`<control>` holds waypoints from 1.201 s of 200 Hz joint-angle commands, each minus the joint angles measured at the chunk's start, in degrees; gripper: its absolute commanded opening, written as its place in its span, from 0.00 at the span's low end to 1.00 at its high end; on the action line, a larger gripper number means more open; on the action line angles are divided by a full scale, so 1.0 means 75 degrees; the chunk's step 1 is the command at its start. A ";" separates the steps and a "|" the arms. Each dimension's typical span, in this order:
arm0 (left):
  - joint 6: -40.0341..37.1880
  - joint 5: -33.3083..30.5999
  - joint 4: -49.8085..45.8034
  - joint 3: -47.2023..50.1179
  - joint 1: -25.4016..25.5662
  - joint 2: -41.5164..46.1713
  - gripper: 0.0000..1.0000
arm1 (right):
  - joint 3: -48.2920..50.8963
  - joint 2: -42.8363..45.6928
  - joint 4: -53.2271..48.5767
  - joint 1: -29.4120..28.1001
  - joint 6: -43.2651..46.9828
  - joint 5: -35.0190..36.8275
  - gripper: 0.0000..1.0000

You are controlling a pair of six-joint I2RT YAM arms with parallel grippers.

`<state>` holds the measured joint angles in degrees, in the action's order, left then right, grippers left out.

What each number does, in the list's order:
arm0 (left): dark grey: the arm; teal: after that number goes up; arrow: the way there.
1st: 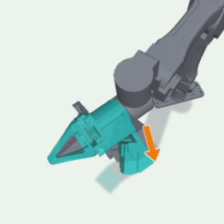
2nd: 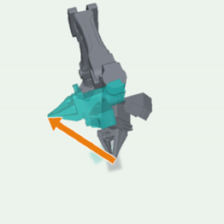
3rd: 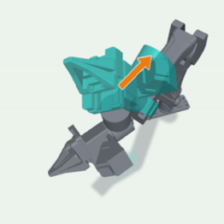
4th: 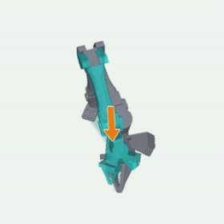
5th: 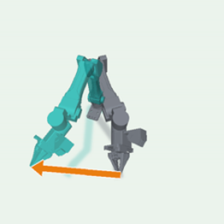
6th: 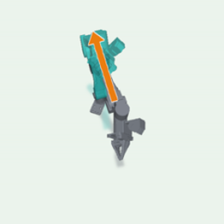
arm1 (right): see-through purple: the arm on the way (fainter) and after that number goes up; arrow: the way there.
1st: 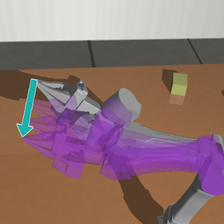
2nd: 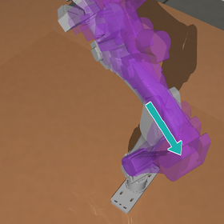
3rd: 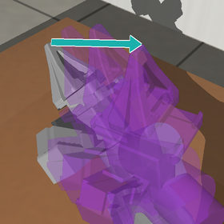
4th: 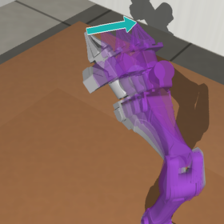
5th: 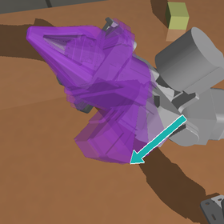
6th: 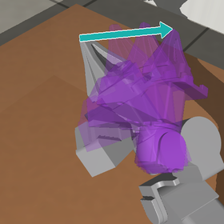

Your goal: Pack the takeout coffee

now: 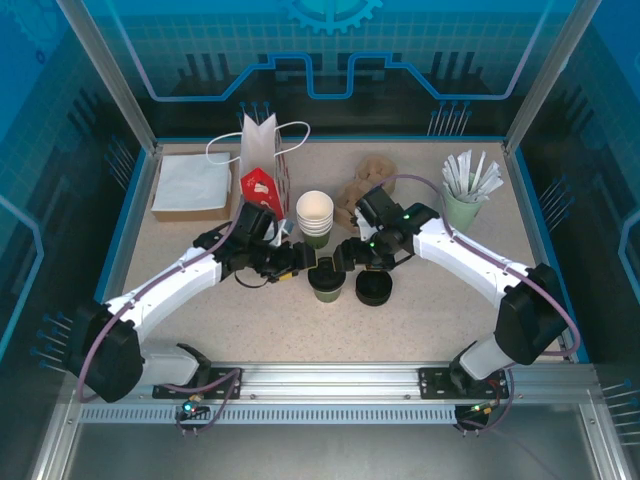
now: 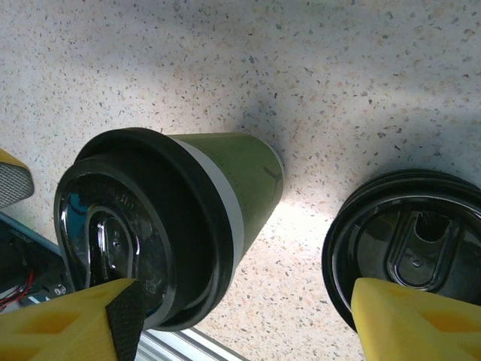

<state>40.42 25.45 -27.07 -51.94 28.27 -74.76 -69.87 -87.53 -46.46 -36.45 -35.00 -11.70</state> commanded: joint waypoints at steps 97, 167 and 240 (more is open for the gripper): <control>-0.0219 0.0272 -0.0117 0.0307 -0.0033 -0.0608 0.62 | -0.0387 -0.0488 -0.0280 -0.0232 -0.0044 -0.0198 0.64; -0.0361 0.0250 -0.0214 0.0357 -0.0022 -0.0731 0.62 | -0.0312 -0.0724 -0.0608 -0.0268 0.0071 -0.0095 0.54; -0.0503 -0.0258 -0.0425 0.0442 -0.0020 -0.0859 0.57 | -0.0312 -0.1063 -0.0822 -0.0273 0.0182 0.0125 0.49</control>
<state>38.44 26.87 -26.63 -50.41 28.27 -79.44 -72.51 -92.47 -48.03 -37.52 -34.50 -13.26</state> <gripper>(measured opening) 0.579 0.494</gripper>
